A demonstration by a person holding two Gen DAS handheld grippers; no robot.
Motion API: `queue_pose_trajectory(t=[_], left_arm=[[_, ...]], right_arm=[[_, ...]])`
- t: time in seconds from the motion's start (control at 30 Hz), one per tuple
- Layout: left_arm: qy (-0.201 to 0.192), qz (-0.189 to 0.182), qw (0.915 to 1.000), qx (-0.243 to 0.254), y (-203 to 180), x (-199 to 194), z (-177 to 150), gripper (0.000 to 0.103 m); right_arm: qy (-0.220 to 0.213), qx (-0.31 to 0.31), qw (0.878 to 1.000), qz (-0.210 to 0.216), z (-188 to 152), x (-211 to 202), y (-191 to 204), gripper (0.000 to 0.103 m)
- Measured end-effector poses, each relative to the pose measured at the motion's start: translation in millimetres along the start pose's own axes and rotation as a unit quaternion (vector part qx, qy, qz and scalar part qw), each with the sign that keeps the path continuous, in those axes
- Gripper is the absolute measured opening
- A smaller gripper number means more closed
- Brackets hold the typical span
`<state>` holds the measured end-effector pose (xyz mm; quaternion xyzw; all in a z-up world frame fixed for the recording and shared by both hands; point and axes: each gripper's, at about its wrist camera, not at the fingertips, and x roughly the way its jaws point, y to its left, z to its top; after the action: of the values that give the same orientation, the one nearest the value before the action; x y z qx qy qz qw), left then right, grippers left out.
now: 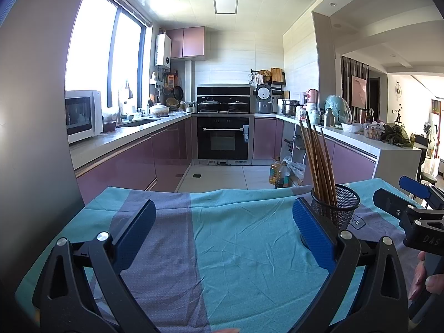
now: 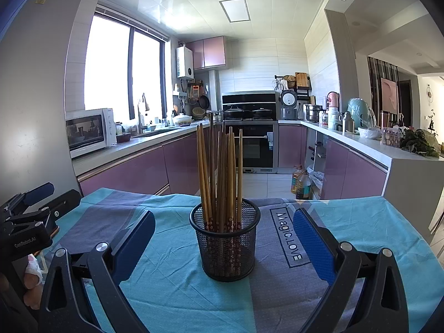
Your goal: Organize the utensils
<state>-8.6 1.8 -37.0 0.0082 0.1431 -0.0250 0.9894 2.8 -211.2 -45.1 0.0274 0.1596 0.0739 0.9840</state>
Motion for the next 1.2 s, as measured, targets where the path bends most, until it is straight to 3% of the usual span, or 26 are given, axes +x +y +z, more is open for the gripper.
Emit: queue_pose_trajectory(t=[1.2], left_arm=[[0.000, 0.000, 1.0000, 0.001, -1.2, 0.0, -0.8, 0.097]], right_arm=[[0.000, 0.004, 1.000, -0.003, -1.3, 0.3, -3.8, 0.096]])
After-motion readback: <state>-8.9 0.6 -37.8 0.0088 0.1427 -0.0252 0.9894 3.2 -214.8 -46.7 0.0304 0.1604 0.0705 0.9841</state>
